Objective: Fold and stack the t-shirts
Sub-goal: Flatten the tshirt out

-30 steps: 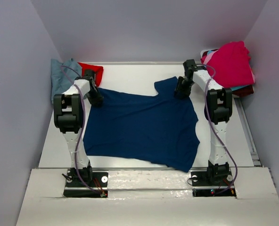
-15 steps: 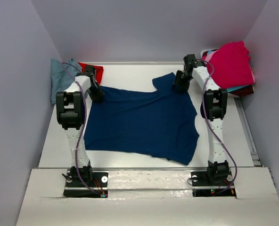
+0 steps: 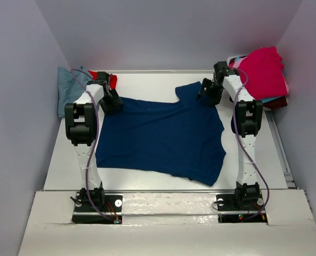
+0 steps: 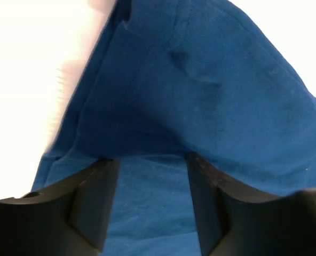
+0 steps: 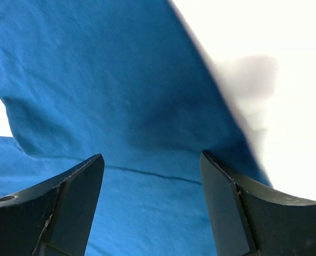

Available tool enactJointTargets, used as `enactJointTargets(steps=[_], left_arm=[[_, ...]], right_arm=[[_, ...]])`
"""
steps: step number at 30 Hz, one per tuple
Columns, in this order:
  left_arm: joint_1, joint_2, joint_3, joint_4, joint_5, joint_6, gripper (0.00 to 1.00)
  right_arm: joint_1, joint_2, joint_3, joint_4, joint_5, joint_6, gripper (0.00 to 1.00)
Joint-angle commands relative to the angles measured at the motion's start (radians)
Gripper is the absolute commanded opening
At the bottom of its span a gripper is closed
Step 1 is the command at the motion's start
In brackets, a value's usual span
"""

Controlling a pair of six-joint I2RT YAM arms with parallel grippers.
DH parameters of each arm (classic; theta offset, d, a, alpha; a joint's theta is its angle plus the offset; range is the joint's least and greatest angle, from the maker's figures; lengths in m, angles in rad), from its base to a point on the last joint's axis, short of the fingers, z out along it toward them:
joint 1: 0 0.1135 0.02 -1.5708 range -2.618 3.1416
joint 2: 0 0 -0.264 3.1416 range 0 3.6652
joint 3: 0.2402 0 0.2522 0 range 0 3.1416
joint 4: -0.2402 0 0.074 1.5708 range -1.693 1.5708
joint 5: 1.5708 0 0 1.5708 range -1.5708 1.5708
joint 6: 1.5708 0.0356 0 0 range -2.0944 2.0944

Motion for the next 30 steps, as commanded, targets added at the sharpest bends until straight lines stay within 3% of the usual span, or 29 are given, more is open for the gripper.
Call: enactJointTargets(steps=[1,11,17,21,22,24,28,30], left_arm=[[0.007,-0.059,-0.041,0.021,-0.059,0.013,0.69],[0.007,-0.247,-0.041,0.014,-0.112,0.014,0.73],[-0.025,-0.342,-0.113,0.005,-0.092,0.019,0.72],[-0.054,-0.364,-0.231,0.009,-0.049,0.021,0.71],[-0.068,-0.378,-0.257,0.018,-0.06,0.027,0.7],[-0.068,-0.393,-0.337,0.028,-0.074,0.025,0.69],[-0.068,-0.444,-0.466,0.075,-0.054,0.014,0.52],[-0.068,-0.456,-0.509,0.086,-0.054,0.013,0.49]], right_arm=[[-0.012,-0.11,-0.026,-0.003,-0.01,-0.017,0.79],[0.025,-0.289,-0.116,-0.051,0.001,-0.027,0.8],[0.114,-0.363,-0.294,-0.071,0.015,-0.02,0.75],[0.149,-0.406,-0.443,-0.031,0.038,0.004,0.59],[0.158,-0.41,-0.469,-0.025,0.044,0.012,0.48],[0.158,-0.421,-0.545,-0.011,0.05,0.022,0.37],[0.158,-0.487,-0.661,0.023,0.059,0.038,0.26],[0.158,-0.501,-0.69,0.026,0.07,0.044,0.24]])
